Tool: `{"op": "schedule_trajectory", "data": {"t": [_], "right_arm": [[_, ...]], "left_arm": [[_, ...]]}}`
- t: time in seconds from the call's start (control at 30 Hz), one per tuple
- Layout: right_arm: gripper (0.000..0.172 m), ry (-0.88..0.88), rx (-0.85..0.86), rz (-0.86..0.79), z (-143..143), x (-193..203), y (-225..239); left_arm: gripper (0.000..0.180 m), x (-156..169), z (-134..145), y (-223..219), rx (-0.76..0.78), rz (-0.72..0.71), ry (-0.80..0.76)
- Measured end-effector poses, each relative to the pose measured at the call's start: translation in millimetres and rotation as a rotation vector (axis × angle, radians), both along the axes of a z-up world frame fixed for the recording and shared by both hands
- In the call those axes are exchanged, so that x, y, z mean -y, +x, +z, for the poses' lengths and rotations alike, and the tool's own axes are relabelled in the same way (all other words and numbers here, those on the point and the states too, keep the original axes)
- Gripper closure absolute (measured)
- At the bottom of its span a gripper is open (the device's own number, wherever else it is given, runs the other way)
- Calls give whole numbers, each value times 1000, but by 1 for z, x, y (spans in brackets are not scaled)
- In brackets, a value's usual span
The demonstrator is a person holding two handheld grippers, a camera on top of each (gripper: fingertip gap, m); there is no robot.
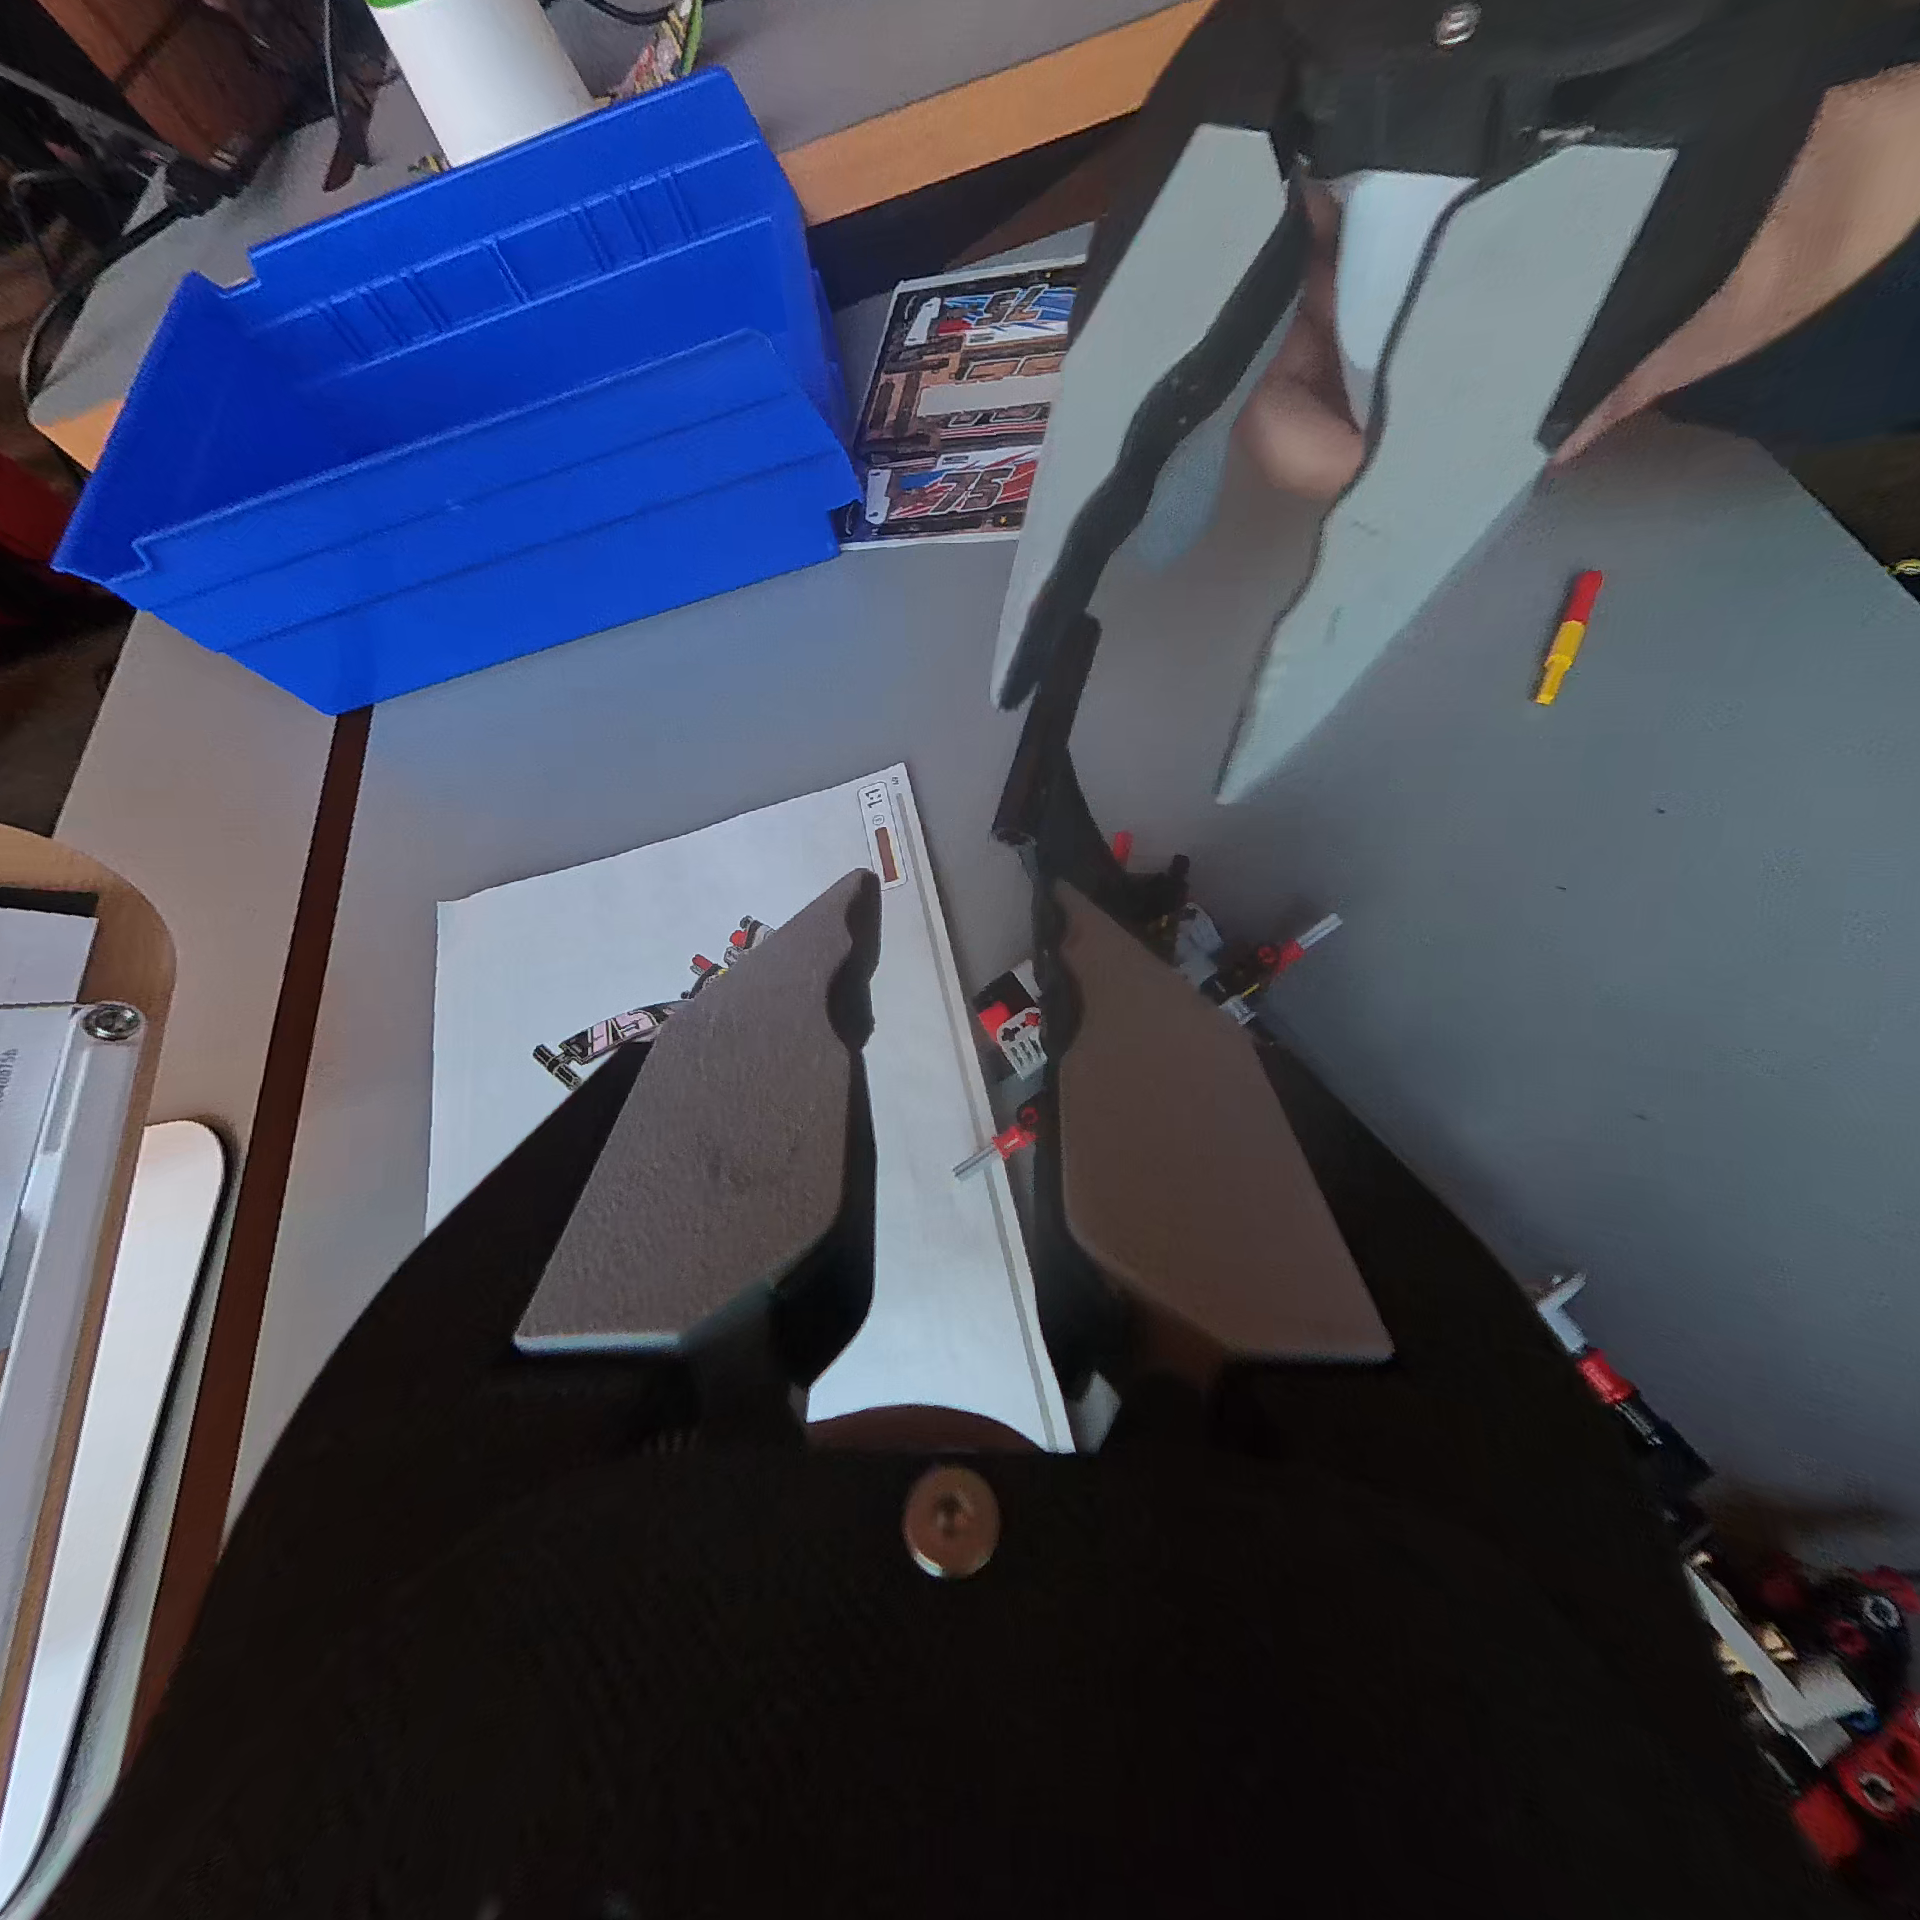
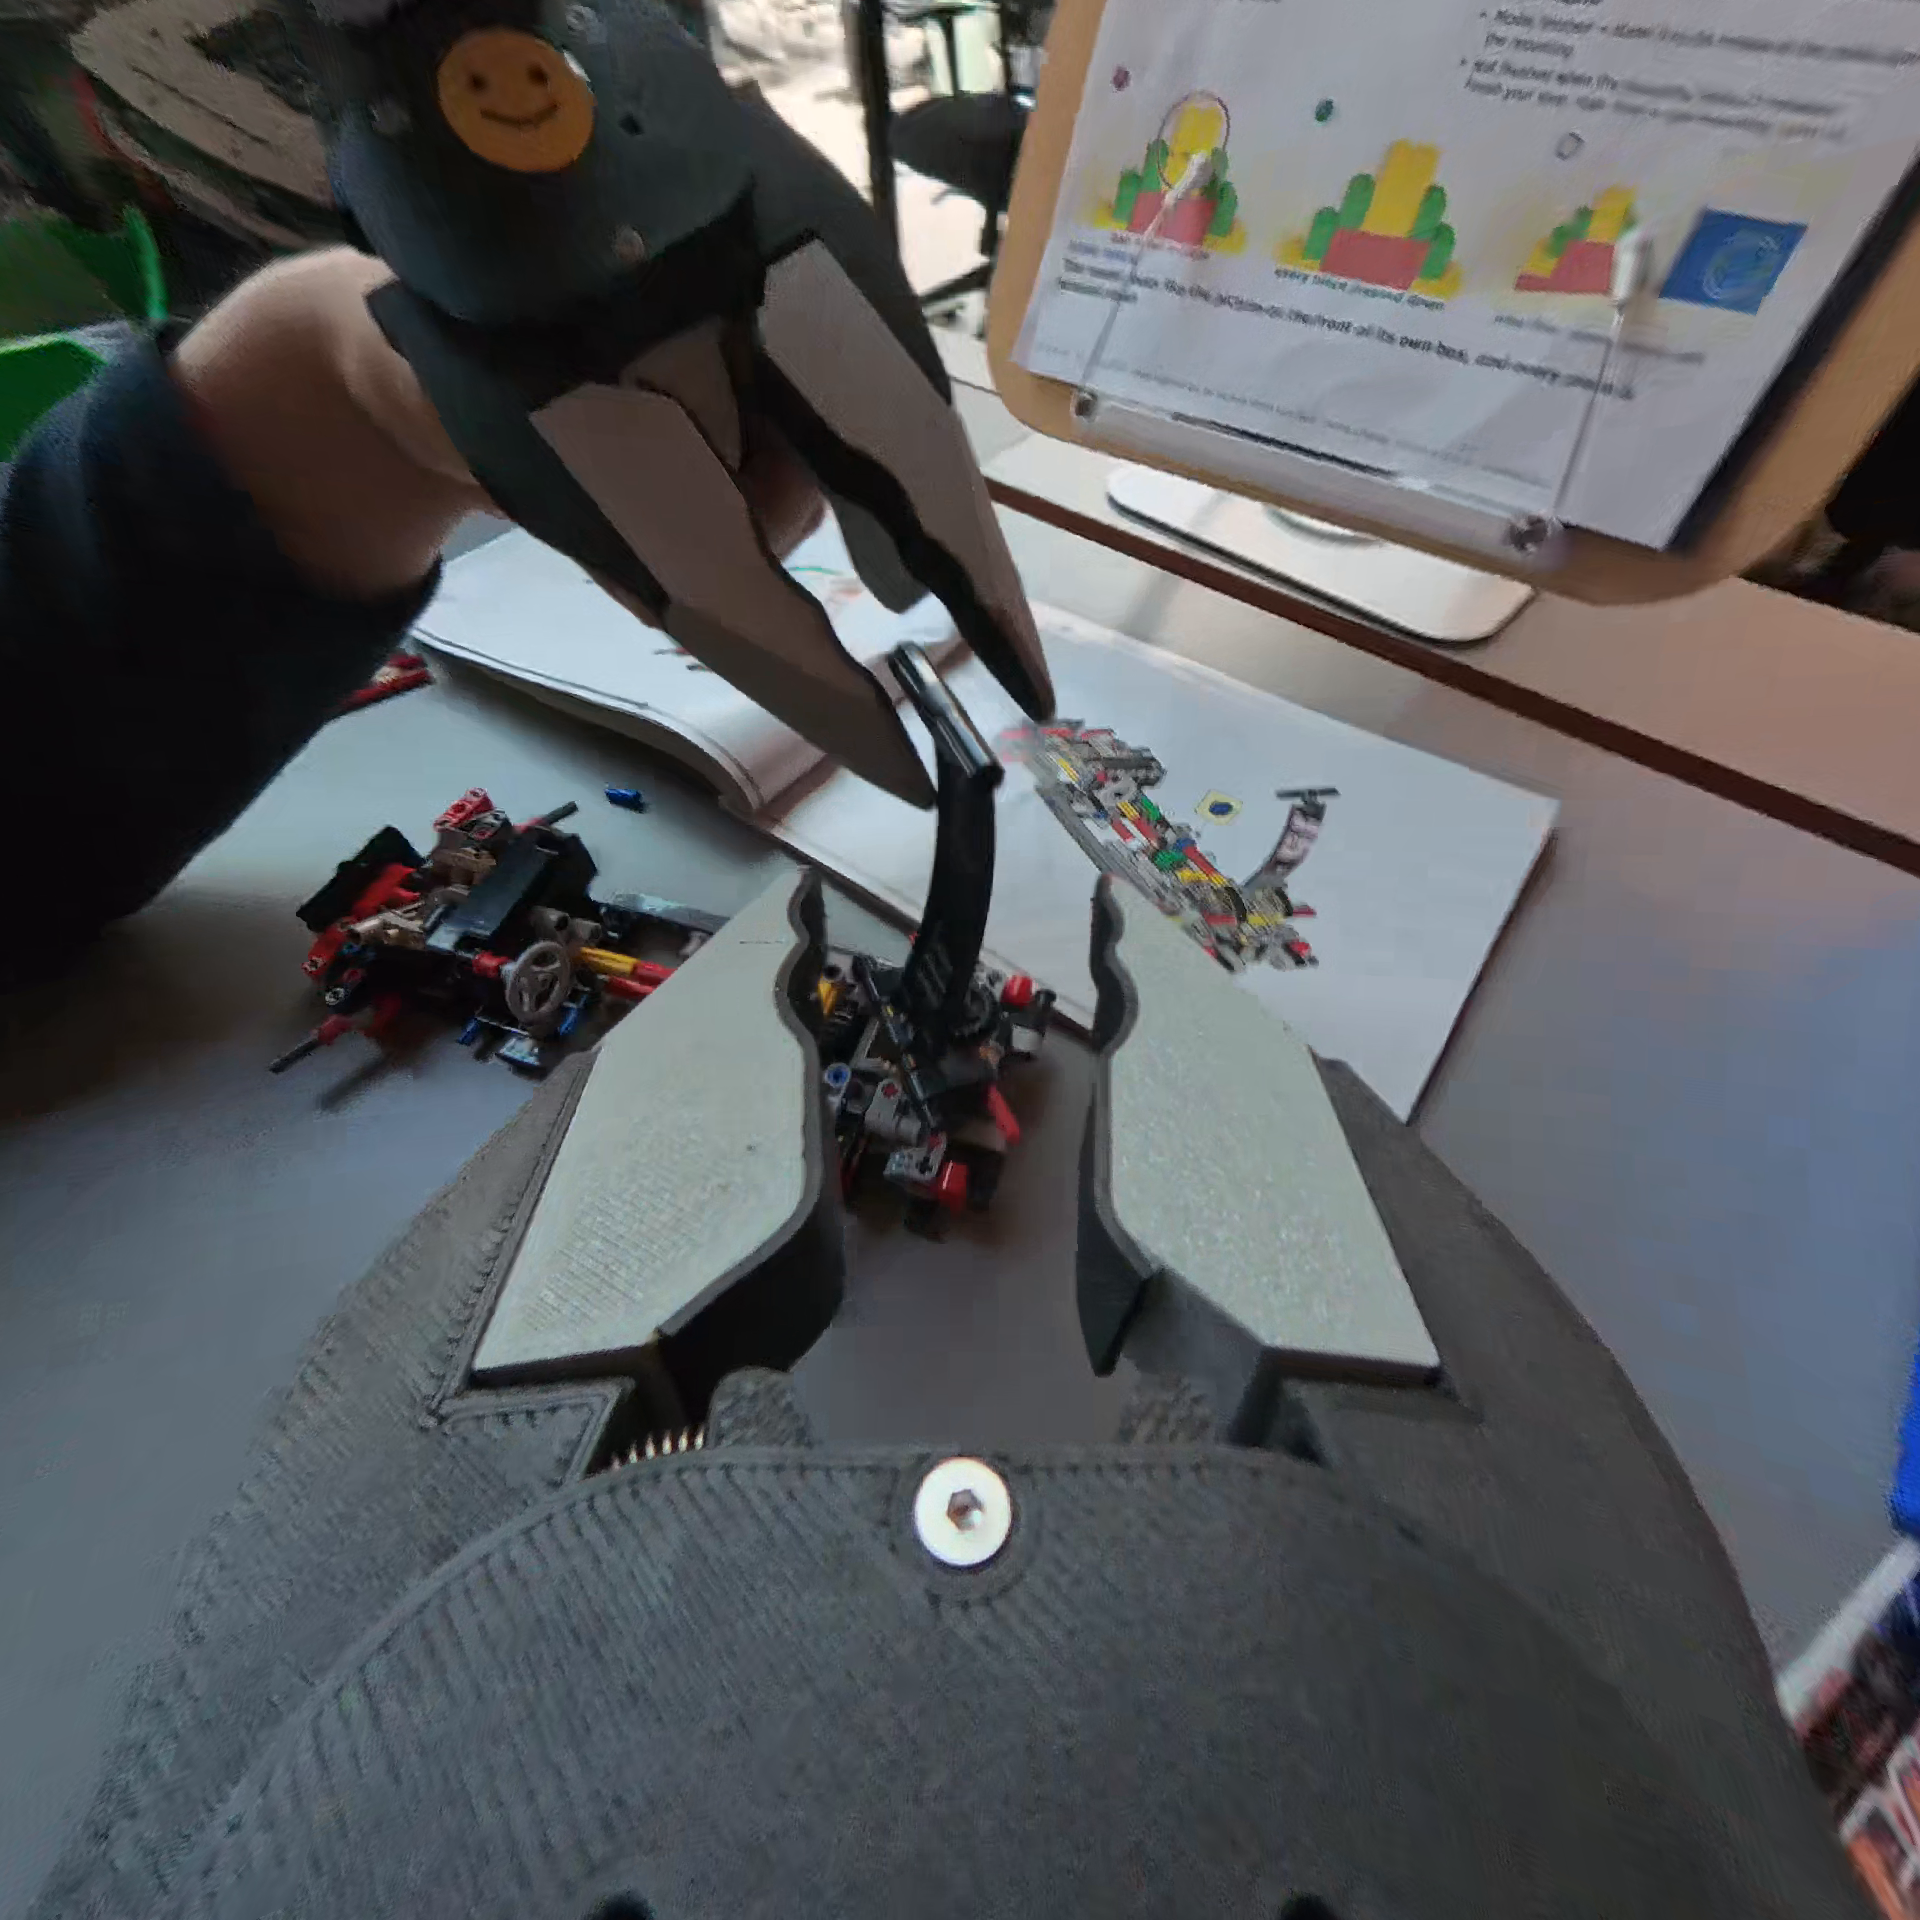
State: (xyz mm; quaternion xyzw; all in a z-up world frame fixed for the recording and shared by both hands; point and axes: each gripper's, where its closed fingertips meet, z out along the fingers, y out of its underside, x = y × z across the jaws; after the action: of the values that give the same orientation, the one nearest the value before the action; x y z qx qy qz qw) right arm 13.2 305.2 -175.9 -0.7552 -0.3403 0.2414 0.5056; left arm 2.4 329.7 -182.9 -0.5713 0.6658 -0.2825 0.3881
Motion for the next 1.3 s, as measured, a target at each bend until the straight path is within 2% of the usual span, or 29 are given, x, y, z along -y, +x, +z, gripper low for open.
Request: {"op": "schedule_trajectory", "data": {"t": [0.07,0.17,0.33,0.5,0.6,0.7,0.77,0.83,0.9,1.07,1.17,1.3], "right_arm": [[136,15,15,41,1,-9,-6],[166,8,-6,110,0,-12,-16],[169,-6,-66,86,-3,-15,-20],[169,-28,-107,85,-2,-16,-20],[169,-46,-137,83,-2,-16,-21],[169,-42,-147,88,-2,-15,-21],[169,-43,-157,92,-2,-16,-21],[170,-55,-171,106,-2,-15,-23],[169,-63,-181,118,-2,-14,-25],[170,-69,-163,129,-4,-13,-22],[170,-61,-150,154,-4,-9,-20],[171,-40,-143,237,-3,2,-22]], "left_arm": [[154,0,-3,-1,-7,-1,-10],[151,-1,-7,-5,-30,6,-31],[140,3,-20,-45,-166,107,-126],[138,49,-41,-99,-258,173,-310],[124,71,-52,-120,-292,230,-441],[124,97,-59,-120,-292,225,-530],[118,100,-73,-119,-342,310,-540],[111,105,-87,-116,-401,384,-520],[113,108,-96,-116,-446,434,-470],[119,137,-93,-101,-442,469,-565],[118,165,-92,-85,-429,433,-566],[118,187,-92,-64,-380,483,-577]]}}
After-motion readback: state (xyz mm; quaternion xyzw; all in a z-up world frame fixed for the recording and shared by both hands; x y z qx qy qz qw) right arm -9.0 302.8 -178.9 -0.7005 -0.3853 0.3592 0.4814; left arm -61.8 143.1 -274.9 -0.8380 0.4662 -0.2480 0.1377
